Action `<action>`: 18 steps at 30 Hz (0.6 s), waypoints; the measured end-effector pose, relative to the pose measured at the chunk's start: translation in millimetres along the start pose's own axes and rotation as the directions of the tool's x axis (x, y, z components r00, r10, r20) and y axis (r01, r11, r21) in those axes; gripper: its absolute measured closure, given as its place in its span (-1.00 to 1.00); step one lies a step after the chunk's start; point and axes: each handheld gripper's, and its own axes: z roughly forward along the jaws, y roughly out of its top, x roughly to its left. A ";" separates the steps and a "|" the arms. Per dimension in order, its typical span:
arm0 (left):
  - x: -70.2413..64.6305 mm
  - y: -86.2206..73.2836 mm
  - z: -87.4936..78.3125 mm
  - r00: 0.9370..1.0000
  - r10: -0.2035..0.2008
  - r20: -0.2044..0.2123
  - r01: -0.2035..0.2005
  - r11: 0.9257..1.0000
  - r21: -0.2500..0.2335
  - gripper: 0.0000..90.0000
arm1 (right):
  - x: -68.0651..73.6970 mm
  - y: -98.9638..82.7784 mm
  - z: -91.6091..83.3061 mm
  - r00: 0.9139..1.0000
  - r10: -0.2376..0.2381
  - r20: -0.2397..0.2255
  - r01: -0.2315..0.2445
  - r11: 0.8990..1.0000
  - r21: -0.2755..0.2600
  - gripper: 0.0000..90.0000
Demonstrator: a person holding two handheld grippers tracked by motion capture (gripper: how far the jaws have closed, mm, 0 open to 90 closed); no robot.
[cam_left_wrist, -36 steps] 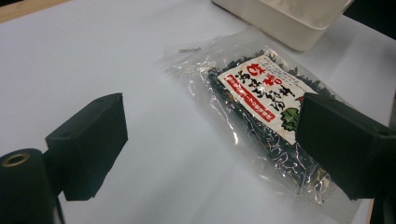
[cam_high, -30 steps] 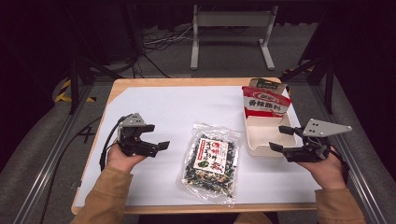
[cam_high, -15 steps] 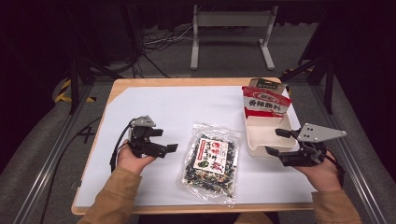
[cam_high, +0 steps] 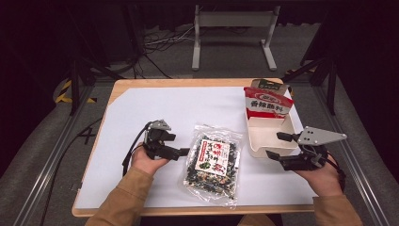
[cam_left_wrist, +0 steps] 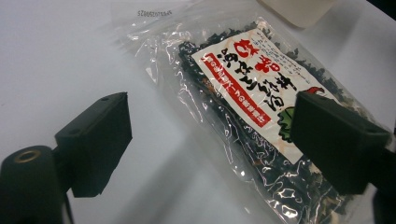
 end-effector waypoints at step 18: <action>4.3 -0.8 36.0 0.998 -0.055 0.018 0.054 0.997 0.059 -0.57 | 4.2 1.7 4.5 1.000 -0.002 -0.016 0.002 1.000 0.006 -0.39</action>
